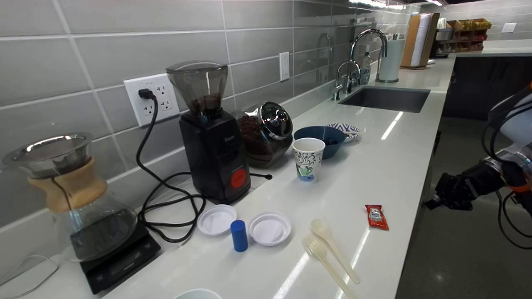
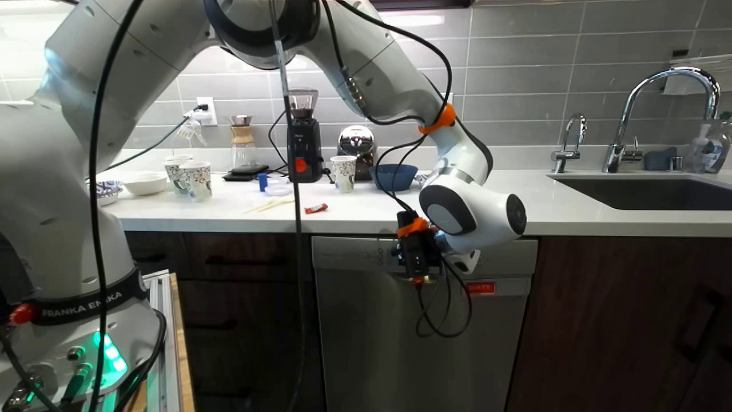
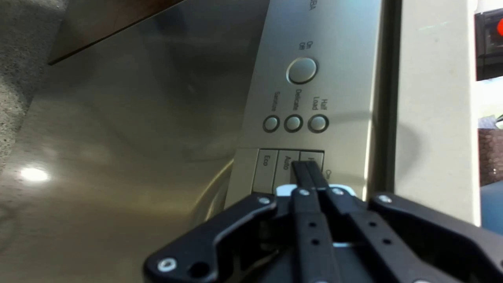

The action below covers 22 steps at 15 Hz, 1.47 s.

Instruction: Press the button on the oven

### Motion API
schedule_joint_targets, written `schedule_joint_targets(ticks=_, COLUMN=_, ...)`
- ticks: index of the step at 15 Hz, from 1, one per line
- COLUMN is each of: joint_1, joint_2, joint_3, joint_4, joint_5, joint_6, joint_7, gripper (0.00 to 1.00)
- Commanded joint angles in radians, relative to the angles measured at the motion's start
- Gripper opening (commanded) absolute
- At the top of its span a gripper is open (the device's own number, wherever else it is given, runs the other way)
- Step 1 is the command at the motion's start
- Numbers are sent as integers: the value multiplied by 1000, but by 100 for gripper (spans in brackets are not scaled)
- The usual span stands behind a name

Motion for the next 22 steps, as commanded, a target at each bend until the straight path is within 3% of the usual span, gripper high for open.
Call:
schedule_joint_targets(ticks=1, joint_1=-15, joint_2=19, joint_3=34, joint_4=-2, joint_5=91, joint_6=30, joint_7=14, gripper=0)
schedule_joint_targets(ticks=8, joint_1=-5, joint_2=13, joint_3=15, joint_4=-60, joint_5=201, joint_6=53, joint_7=17, gripper=0)
schedule_joint_targets(ticks=14, joint_1=30, joint_2=-62, joint_3=-78, joint_4=-97, joint_5=19, joint_6=67, joint_7=15, gripper=0)
schedule_joint_targets(ticks=22, joint_1=10, joint_2=-326, joint_3=-125, joint_4=-264, joint_5=-209, joint_6=96, joint_7=-5, gripper=0)
